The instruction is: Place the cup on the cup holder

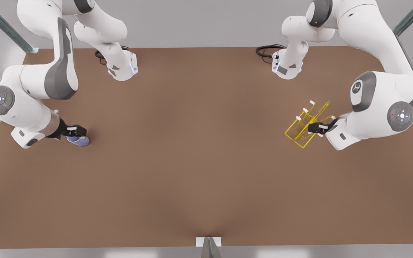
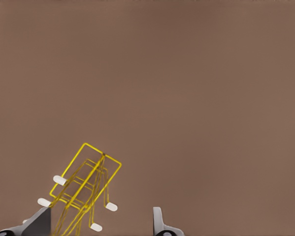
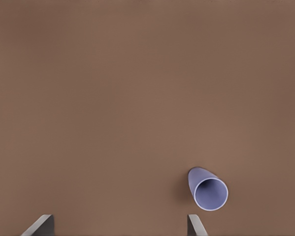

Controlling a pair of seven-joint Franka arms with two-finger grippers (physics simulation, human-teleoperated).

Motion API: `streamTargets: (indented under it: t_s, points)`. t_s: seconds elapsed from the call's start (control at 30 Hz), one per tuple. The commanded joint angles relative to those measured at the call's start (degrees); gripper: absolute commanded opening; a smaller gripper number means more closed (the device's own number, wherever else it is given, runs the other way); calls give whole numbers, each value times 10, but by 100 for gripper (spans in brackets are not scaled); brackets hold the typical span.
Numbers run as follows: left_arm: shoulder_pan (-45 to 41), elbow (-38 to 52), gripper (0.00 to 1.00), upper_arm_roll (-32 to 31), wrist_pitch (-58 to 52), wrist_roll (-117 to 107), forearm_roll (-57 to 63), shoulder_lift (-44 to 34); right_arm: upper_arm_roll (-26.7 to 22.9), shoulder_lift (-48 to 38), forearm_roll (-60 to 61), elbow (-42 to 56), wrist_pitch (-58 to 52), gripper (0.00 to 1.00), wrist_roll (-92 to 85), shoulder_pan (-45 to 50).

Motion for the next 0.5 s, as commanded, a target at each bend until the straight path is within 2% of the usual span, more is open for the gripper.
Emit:
streamTargets:
  t_s: [0.0,0.13,0.3,0.47]
  points:
    - [-3,0,100,-1,49,-1,7,-1,-1,-7,-2,-7,47,100,17,-2]
    - [-11,-8,100,-1,49,-1,19,1,0,-42,0,-100,72,100,19,0]
    - [-27,-13,100,4,64,-22,37,13,-1,-124,2,-329,218,100,19,-3]
    - [-29,-12,100,3,60,-36,37,9,-1,-114,1,-439,341,100,17,-27]
